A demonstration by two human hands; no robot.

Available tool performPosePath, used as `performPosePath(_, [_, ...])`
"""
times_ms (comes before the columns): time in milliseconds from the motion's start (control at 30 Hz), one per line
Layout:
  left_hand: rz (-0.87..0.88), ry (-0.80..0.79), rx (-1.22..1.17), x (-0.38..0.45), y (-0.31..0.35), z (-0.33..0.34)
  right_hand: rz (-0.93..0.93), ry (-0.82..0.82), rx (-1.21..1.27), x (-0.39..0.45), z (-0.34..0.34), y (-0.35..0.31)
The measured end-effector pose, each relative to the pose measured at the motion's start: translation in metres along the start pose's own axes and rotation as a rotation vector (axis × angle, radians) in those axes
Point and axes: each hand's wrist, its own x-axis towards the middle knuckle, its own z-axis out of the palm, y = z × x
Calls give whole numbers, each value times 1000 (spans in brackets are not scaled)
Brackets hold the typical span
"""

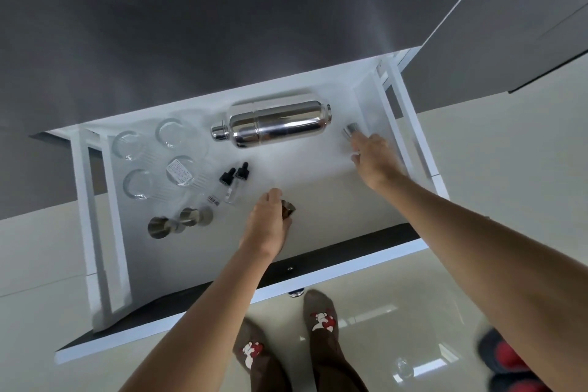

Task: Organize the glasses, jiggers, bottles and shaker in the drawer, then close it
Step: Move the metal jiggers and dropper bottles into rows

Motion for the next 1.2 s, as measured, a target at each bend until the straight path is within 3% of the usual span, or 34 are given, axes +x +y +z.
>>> performPosePath(167, [76, 34, -29, -33, -26, -42, -115, 58, 101, -39, -10, -32])
performPosePath(400, [-38, 100, 55, -87, -74, -96, -462, -209, 193, -93, 8, -123])
performPosePath(600, [-102, 127, 135, -101, -101, -111, -653, -340, 95, -108, 44, -189])
performPosePath(767, [-153, 150, 229, -98, -119, -113, -659, -462, 93, -110, 58, -219])
performPosePath(1200, [-238, 38, 205, -95, -128, -112, -640, -448, 31, -108, 74, -232])
